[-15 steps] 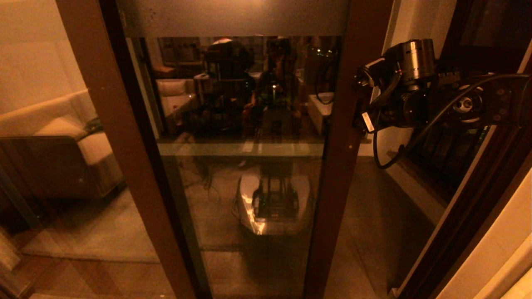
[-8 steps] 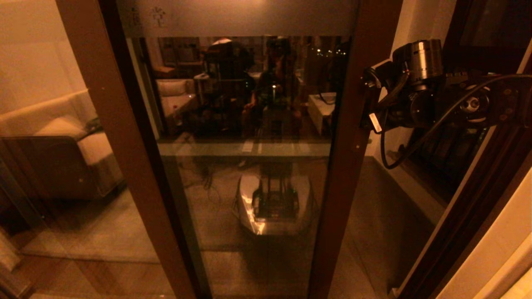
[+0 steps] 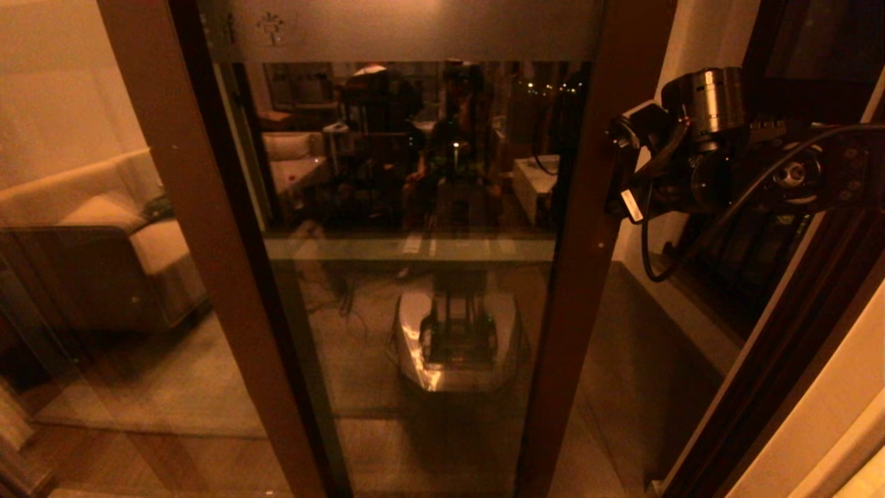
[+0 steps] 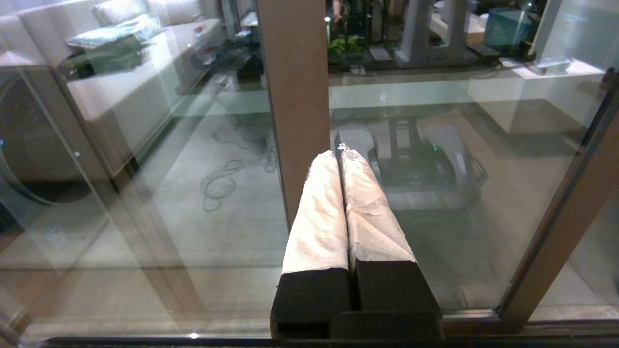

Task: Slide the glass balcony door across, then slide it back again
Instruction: Close the slid door

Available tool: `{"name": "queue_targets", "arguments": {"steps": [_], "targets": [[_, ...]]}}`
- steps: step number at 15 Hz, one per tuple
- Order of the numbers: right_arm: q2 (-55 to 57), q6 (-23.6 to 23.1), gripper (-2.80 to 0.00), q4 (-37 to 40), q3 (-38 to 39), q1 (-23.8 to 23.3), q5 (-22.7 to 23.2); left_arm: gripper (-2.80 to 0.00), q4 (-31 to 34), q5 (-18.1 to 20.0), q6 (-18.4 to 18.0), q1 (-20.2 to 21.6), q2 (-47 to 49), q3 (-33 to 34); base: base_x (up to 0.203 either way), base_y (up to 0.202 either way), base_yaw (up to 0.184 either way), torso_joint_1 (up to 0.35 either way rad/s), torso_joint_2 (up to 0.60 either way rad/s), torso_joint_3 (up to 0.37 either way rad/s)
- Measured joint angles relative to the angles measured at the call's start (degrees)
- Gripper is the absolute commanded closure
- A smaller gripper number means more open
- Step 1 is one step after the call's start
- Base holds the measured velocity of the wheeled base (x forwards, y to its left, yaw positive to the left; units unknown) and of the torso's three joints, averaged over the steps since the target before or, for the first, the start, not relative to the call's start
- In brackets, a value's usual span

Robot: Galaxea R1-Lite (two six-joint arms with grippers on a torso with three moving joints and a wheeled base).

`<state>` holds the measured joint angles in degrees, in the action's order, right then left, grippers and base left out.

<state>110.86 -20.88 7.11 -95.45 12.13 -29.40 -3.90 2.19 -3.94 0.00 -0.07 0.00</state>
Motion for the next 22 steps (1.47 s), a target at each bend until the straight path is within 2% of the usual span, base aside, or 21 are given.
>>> {"name": "queue_targets", "arguments": {"steps": [5, 22], "targets": [[-0.66, -1.60, -2.80, 0.06, 1.02, -2.00, -0.20, 0.00, -0.01, 0.00, 0.00, 0.00, 0.00, 0.00, 0.000, 0.000, 0.000, 0.000, 0.00, 0.000], [0.51, -2.78, -2.80, 0.83, -1.39, -11.08, -0.25, 0.00, -0.01, 0.01, -0.02, 0.00, 0.00, 0.00, 0.000, 0.000, 0.000, 0.000, 0.00, 0.000]]}}
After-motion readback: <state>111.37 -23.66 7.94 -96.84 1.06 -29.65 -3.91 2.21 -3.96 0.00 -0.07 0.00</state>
